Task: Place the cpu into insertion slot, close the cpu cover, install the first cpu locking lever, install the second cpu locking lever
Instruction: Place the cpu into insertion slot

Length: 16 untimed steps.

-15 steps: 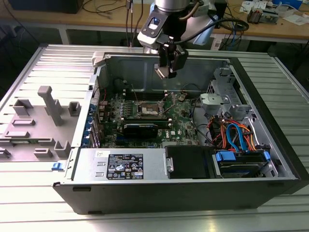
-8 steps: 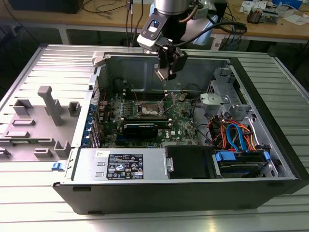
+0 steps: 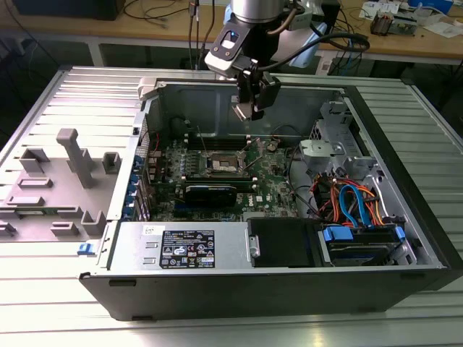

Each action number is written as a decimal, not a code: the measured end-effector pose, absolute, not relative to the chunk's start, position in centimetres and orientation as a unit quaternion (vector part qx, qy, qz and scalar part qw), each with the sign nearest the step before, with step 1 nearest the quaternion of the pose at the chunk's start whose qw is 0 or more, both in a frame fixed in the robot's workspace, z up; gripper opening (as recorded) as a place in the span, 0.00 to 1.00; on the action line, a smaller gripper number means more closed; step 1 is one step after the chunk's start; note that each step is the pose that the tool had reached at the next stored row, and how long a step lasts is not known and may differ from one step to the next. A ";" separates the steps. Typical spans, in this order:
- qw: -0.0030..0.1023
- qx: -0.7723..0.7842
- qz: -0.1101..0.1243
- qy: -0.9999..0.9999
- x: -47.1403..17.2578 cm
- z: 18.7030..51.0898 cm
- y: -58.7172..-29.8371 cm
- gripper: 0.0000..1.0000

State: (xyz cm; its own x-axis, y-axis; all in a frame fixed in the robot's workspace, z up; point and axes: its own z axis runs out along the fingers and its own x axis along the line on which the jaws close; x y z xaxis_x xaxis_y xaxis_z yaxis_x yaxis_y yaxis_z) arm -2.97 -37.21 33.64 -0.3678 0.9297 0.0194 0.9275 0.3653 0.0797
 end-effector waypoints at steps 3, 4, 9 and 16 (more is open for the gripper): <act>0.014 0.563 0.038 0.825 -3.0 33.6 -37.2 0.54; 0.014 0.564 0.038 0.825 -3.0 33.6 -37.2 0.54; 0.015 0.566 0.038 0.823 -3.0 33.6 -37.2 0.54; 0.015 0.569 0.038 0.821 -3.0 33.6 -37.2 0.54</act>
